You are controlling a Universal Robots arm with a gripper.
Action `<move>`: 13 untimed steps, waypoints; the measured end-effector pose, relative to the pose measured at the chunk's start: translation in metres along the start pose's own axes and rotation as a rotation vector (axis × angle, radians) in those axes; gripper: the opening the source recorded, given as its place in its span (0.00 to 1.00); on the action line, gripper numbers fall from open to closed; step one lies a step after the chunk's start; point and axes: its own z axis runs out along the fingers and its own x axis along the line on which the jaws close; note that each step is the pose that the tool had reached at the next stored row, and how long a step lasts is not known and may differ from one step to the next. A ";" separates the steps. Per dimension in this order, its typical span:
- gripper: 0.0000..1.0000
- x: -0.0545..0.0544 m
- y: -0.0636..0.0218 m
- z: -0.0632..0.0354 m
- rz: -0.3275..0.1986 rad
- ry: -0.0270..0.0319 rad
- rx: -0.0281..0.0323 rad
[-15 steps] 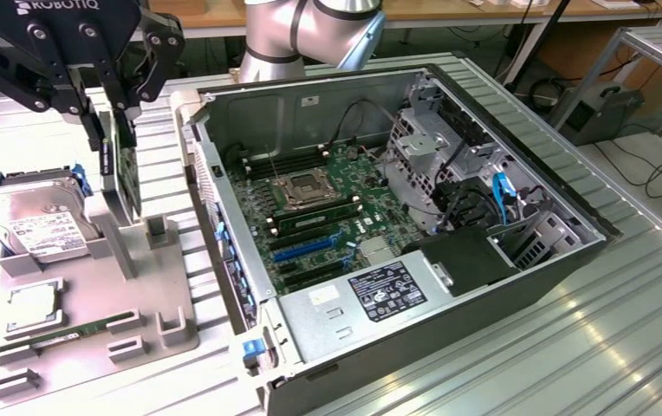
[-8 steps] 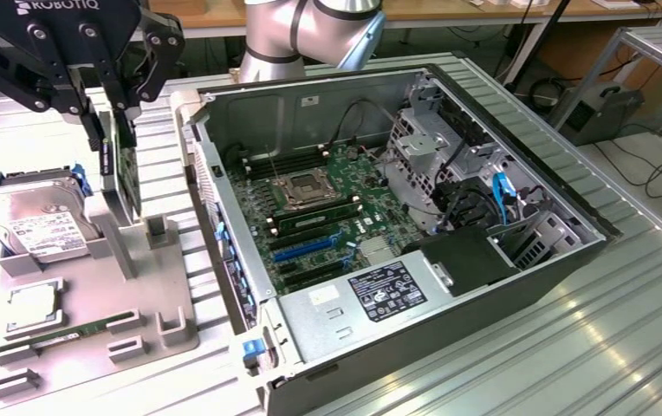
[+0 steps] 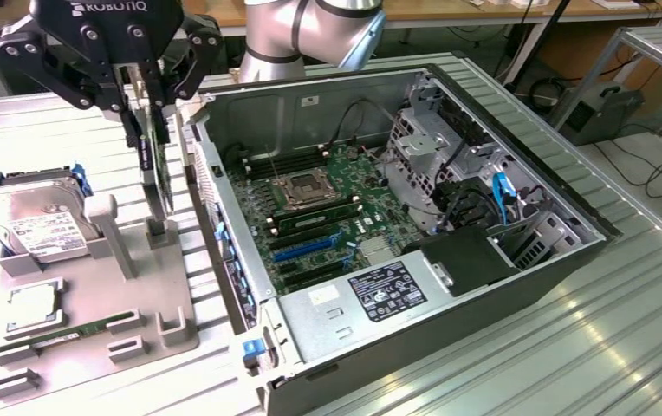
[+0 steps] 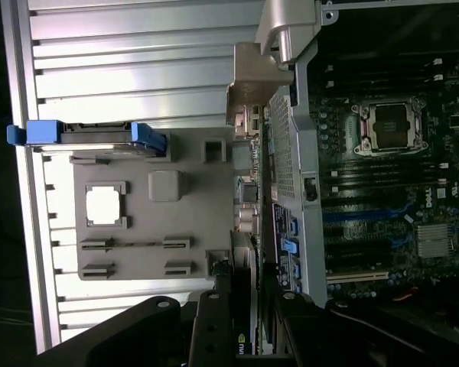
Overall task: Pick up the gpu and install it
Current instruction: 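Pick up the gpu and move the gpu toward the slot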
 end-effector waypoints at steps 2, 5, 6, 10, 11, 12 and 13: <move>0.26 -0.020 0.0015 0.0008 0.000 -0.0001 0.0000; 0.26 -0.049 0.0037 0.0016 0.000 0.0000 0.0000; 0.26 -0.056 0.0042 0.0019 0.000 0.0000 0.0001; 0.26 -0.062 0.0047 0.0021 0.000 0.0000 0.0001; 0.26 -0.064 0.0048 0.0022 0.000 0.0000 0.0000; 0.26 -0.065 0.0049 0.0022 0.000 0.0000 0.0000; 0.26 -0.067 0.0050 0.0022 0.000 0.0000 0.0000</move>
